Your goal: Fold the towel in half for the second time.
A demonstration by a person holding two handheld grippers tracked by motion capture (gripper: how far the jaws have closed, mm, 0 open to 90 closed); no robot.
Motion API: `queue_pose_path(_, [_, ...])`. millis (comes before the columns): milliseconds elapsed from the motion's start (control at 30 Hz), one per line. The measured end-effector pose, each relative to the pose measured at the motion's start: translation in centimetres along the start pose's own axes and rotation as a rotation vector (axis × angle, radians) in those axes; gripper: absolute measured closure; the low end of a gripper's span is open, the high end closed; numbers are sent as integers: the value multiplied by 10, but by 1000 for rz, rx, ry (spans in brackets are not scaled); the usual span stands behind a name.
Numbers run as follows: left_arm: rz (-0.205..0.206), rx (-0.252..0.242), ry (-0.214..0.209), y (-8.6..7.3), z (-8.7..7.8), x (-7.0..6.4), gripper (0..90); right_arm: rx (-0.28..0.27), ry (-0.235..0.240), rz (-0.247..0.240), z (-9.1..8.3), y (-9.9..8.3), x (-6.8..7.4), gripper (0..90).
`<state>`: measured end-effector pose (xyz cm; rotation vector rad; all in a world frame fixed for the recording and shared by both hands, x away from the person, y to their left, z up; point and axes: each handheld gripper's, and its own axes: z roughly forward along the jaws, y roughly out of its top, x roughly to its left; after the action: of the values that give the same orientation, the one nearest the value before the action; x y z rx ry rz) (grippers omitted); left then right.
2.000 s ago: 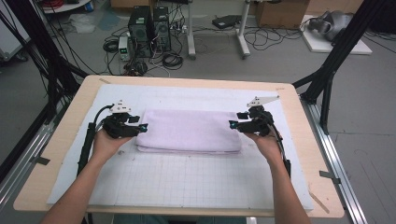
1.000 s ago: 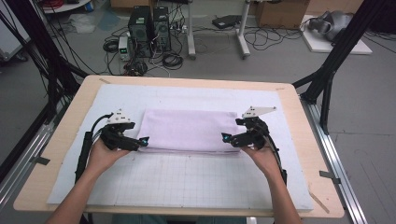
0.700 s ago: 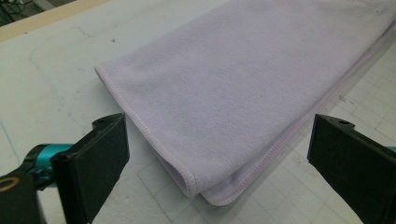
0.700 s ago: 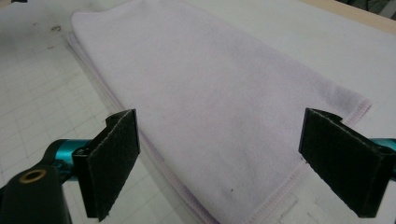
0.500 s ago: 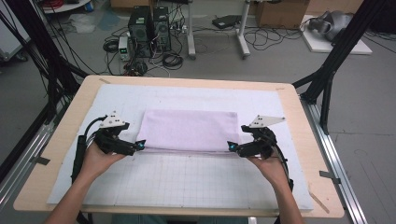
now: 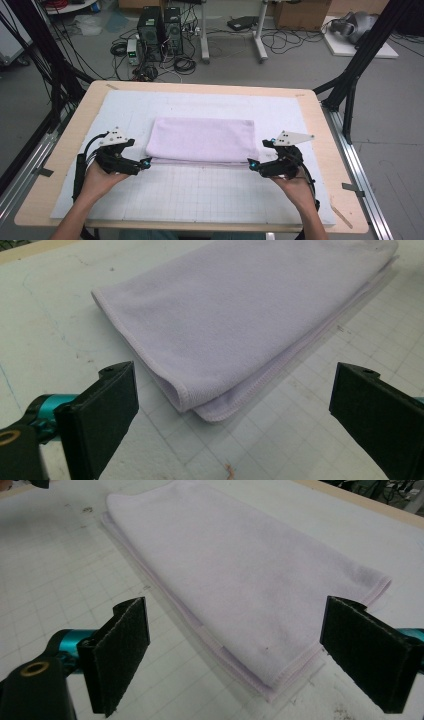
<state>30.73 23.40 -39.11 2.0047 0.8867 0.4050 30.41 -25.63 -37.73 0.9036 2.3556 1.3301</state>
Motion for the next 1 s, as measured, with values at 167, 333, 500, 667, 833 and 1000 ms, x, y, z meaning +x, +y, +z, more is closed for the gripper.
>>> queue_pose_path(167, [-3, 1, -4, -4, -4, -3, 60, -8, -2, 11, -7, -8, 3, 116])
queue_pose_path(333, [2, 0, -6, -8, -7, -7, 60, -20, -8, 13, -13, -16, 7, 116])
queue_pose_path(500, [-4, -8, -10, -13, -10, -11, 60, -25, -6, 21, -18, -24, 11, 116])
queue_pose_path(667, [-6, -9, -14, -16, -12, -14, 60, -21, -11, 32, -23, -34, 13, 115])
queue_pose_path(833, [2, -16, -15, -18, -15, -19, 60, -21, -22, 44, -31, -45, 14, 116])
queue_pose_path(1000, [-9, -24, -14, -22, -18, -20, 60, -27, -37, 54, -38, -53, 15, 116])
